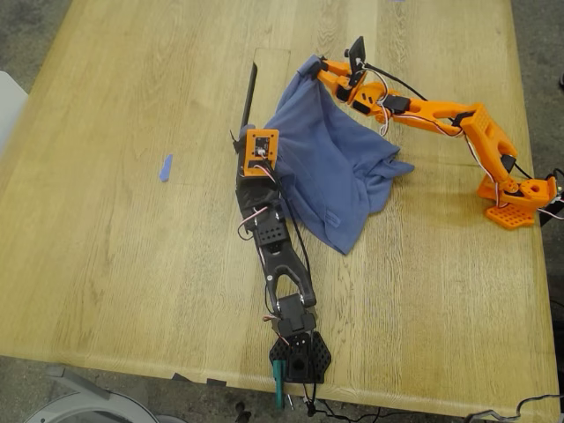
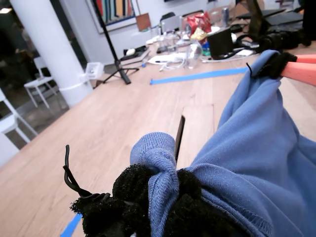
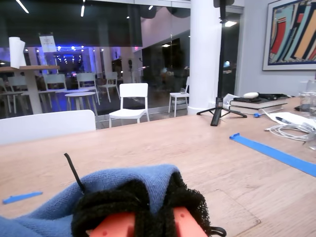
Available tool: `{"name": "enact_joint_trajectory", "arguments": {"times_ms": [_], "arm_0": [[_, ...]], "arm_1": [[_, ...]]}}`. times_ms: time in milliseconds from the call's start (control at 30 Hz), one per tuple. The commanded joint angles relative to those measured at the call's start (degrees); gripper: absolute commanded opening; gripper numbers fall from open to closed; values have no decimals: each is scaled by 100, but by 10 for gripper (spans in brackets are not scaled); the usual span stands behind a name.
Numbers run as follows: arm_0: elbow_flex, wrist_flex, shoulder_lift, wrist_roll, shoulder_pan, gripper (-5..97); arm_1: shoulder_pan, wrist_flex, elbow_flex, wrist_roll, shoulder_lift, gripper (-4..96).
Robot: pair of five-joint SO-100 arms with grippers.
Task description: Fold a T-shirt
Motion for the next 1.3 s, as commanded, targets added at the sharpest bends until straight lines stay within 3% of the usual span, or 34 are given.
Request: {"name": "enact_joint_trajectory", "arguments": {"times_ms": [0,67,167,200,500,1067,1267], "arm_0": [[79,-580,387,-88,-703,-1],[316,-853,413,-88,-729,-1],[448,-932,466,-97,-703,-1],[448,-905,501,-105,-686,-1],[439,202,984,-185,-677,-1],[510,519,1055,-255,-18,-1],[501,1301,1450,-290,334,-1]], "arm_1": [[554,88,-914,44,-141,0],[580,527,-2013,44,-712,0],[580,2197,-5326,35,-2505,0],[589,2320,-5739,44,-2874,0],[510,3226,-5730,-9,-2355,0],[246,4482,-5730,-18,-1898,0],[88,5599,-5730,-35,-1503,0]]}}
